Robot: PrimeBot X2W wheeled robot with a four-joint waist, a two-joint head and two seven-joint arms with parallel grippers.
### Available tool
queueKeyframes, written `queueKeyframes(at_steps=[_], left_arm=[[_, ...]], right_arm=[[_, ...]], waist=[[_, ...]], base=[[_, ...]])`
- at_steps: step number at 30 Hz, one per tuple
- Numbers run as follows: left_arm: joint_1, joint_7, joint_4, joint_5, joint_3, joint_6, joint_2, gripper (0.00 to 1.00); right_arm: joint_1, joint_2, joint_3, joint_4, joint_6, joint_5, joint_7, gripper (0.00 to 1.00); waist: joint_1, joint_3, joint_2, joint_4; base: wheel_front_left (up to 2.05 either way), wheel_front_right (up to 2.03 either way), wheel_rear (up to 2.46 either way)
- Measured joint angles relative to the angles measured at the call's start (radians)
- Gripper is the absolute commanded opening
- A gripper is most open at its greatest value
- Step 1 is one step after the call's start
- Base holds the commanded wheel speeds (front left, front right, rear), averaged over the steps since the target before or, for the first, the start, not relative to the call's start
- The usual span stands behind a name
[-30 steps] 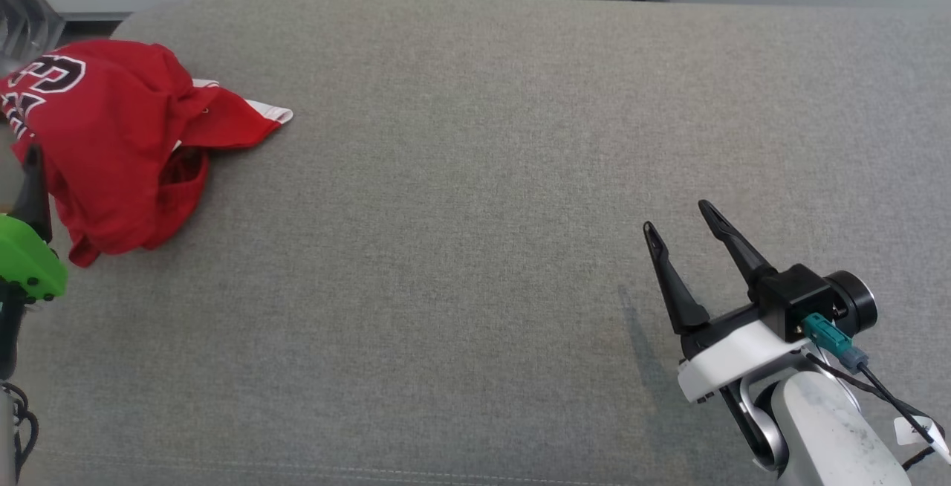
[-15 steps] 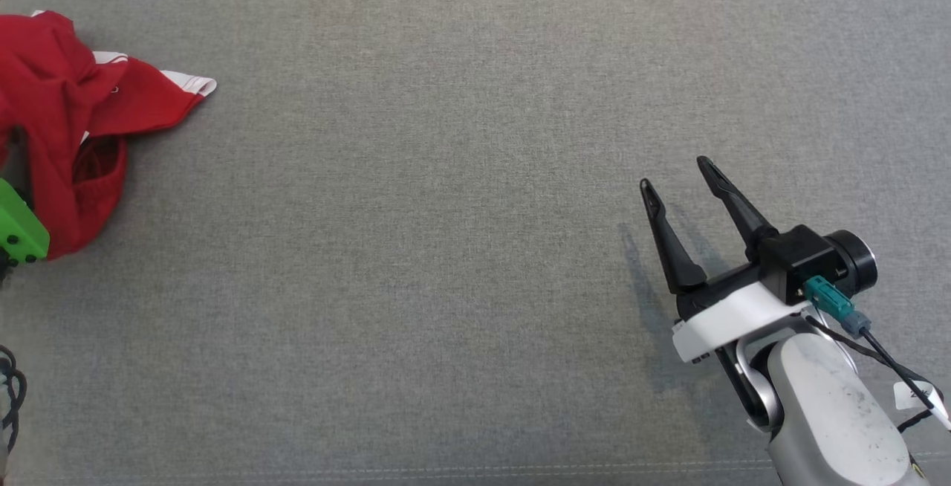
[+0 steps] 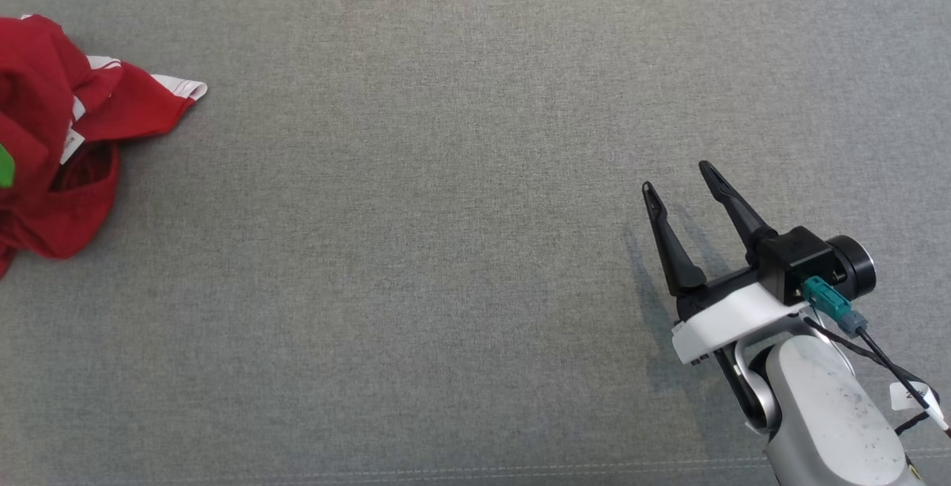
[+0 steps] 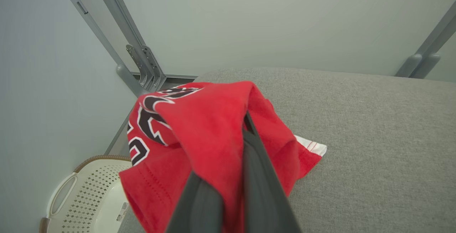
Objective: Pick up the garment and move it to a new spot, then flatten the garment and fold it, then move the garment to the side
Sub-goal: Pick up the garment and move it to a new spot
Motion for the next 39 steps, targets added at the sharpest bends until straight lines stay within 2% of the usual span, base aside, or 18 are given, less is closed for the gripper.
queueKeyframes(at_steps=[6,9,14,23,29,32,35,39], left_arm=[[-0.161,-0.006,-0.085,0.038,-0.042,-0.032,0.055,0.00],[-0.232,0.012,-0.127,0.039,-0.070,-0.044,0.063,0.00],[-0.352,0.080,-0.205,-0.012,-0.154,-0.062,0.005,0.00],[-0.410,0.258,-0.258,-0.230,-0.263,-0.065,-0.163,0.00],[-0.420,0.413,-0.331,-0.494,-0.345,-0.065,-0.315,0.00],[-0.391,0.504,-0.359,-0.632,-0.362,-0.065,-0.371,0.00],[-0.282,0.599,-0.371,-0.706,-0.375,-0.065,-0.375,0.00],[-0.106,0.716,-0.401,-0.772,-0.451,-0.065,-0.313,0.00]], right_arm=[[0.000,0.004,-0.005,0.007,-0.006,0.003,0.000,1.00],[0.000,0.010,-0.004,0.010,-0.006,0.009,0.000,1.00],[0.001,0.031,0.003,0.022,-0.006,0.022,0.000,1.00],[0.002,0.038,0.018,0.026,-0.007,0.054,0.000,1.00],[0.014,0.041,0.034,0.027,-0.016,0.065,0.000,1.00],[0.024,0.041,0.034,0.030,-0.018,0.069,0.000,1.00],[0.055,0.041,0.032,0.034,-0.026,0.073,0.000,1.00],[0.087,0.043,0.023,0.046,-0.028,0.074,0.000,1.00]], waist=[[0.0000,-0.011,0.0000,0.002],[0.0000,-0.021,0.0000,0.000],[0.0000,-0.048,0.0000,-0.010],[0.0000,-0.088,0.0000,-0.060],[0.0000,-0.109,0.0000,-0.117],[0.0000,-0.117,0.0000,-0.150],[0.0000,-0.124,0.0000,-0.184],[0.0000,-0.131,0.0000,-0.225]], base=[[0.00,0.00,0.00],[0.00,0.00,0.00],[0.00,0.00,0.00],[0.00,0.00,0.00],[0.00,0.00,0.00],[0.00,0.00,0.00],[0.00,0.00,0.00],[0.00,0.00,0.00]])
